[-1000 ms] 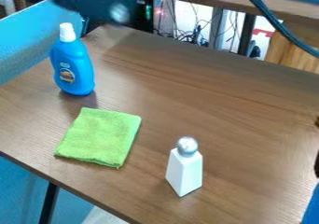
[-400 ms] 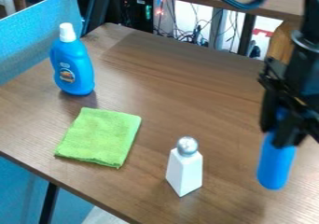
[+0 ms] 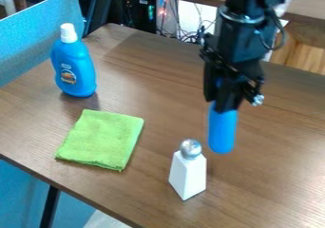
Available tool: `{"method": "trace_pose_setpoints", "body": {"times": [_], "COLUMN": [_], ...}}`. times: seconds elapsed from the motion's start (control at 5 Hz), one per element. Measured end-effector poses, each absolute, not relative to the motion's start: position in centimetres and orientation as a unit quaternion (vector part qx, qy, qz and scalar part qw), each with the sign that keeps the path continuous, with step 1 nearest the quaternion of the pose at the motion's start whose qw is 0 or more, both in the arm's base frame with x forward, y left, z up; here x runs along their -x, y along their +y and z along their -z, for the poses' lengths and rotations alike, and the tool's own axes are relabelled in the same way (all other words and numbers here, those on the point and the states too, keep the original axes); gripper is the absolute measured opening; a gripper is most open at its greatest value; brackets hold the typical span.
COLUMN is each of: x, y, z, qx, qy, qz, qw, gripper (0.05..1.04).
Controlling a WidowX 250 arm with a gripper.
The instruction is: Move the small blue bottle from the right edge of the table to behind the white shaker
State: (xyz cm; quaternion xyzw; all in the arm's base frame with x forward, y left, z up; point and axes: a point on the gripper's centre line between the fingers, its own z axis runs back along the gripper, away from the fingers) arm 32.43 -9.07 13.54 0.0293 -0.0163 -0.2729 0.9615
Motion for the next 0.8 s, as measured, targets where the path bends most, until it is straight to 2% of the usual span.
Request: {"method": "trace_pose_setpoints", "body": {"times": [0.4, 0.8], "x": [-34.7, -36.9], "y": [-4.6, -2.8], "z": [-14.9, -12.4], "qx": [-0.045, -0.025], "qy": [-0.028, 0.002], "qz": [0.235, 0.222], "qw": [0.971, 0.975], "gripper": [0.375, 0.375]}}
